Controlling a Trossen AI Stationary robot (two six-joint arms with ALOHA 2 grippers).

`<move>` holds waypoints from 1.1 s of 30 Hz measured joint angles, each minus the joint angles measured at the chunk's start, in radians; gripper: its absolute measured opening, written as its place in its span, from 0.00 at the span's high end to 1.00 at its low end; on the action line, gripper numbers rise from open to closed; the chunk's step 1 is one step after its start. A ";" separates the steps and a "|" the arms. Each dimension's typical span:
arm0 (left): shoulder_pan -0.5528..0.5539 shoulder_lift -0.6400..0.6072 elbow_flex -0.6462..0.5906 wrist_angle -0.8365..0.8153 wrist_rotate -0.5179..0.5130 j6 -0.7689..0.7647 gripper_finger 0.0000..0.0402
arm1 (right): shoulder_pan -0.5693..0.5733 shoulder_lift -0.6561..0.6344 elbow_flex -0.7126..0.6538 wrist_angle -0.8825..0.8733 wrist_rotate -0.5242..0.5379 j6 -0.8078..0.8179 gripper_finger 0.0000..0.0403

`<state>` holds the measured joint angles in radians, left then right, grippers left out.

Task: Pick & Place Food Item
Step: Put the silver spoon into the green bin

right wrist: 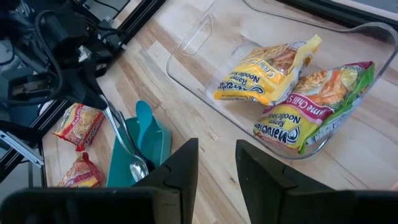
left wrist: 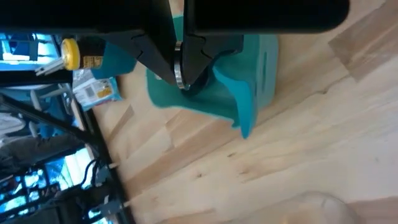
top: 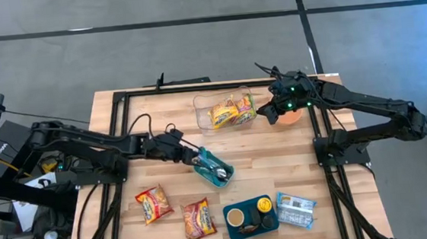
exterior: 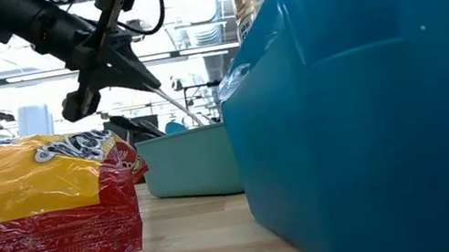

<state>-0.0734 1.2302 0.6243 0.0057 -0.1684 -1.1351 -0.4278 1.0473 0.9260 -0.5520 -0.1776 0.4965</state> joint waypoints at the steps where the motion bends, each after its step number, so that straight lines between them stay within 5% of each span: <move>1: -0.001 0.007 0.000 0.001 0.001 0.000 0.99 | 0.000 0.000 0.000 0.001 0.000 0.000 0.75; 33: -0.005 0.029 0.000 0.011 0.002 0.000 0.90 | 0.001 0.000 0.000 0.007 -0.003 0.000 0.75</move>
<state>-0.0784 1.2594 0.6247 0.0166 -0.1665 -1.1347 -0.4267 1.0473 0.9260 -0.5453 -0.1802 0.4961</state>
